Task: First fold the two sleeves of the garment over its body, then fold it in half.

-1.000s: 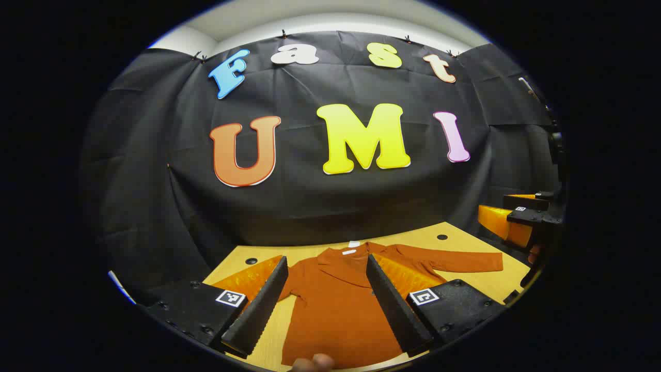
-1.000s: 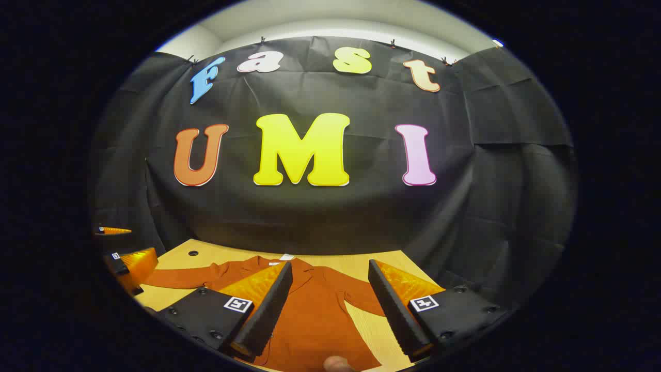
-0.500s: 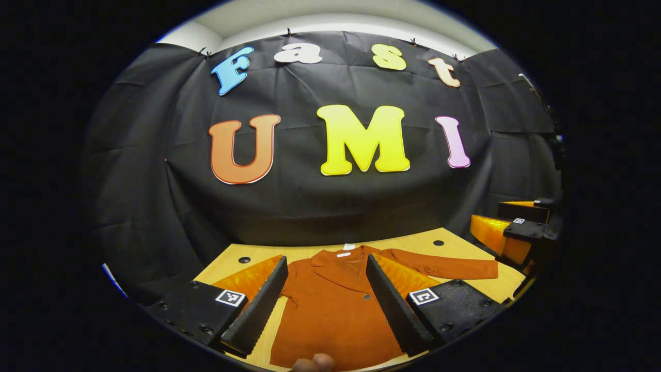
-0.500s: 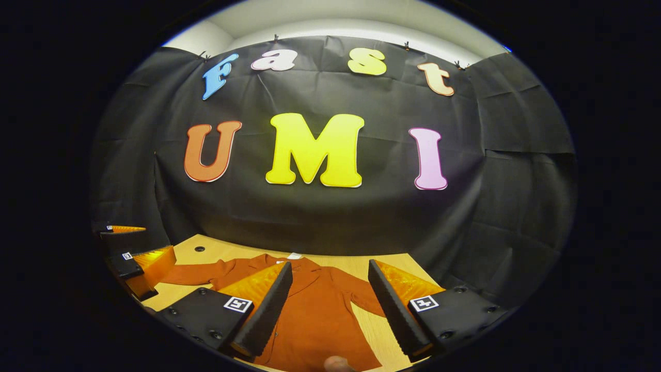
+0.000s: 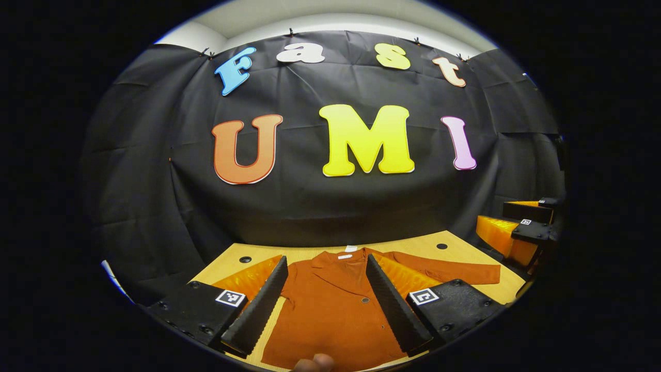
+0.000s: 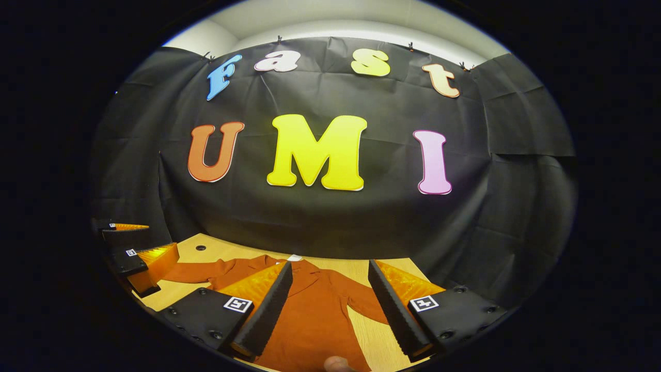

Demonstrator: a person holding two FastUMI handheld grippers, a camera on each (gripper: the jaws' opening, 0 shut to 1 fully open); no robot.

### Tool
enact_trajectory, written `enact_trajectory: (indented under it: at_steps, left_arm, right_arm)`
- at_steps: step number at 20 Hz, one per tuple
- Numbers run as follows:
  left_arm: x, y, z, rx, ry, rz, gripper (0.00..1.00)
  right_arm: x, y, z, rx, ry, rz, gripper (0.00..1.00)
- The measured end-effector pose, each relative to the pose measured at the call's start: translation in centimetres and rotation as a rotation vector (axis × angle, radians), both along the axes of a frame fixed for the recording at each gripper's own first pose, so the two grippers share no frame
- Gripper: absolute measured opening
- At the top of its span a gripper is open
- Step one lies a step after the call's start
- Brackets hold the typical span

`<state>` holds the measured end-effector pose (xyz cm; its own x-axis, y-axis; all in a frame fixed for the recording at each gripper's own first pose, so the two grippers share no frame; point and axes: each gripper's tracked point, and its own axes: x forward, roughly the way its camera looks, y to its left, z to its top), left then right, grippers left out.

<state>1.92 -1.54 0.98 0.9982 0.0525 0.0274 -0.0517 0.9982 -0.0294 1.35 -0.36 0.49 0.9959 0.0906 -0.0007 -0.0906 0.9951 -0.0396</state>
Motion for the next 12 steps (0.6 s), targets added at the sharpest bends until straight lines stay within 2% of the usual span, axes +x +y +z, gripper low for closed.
enact_trajectory:
  at_steps: [12]
  left_arm:
    - [-0.83,-0.27,-0.47,-0.013,0.017,0.025,0.99]
  right_arm:
    - [-0.60,-0.12,-0.18,-0.004,0.005,0.036,0.94]
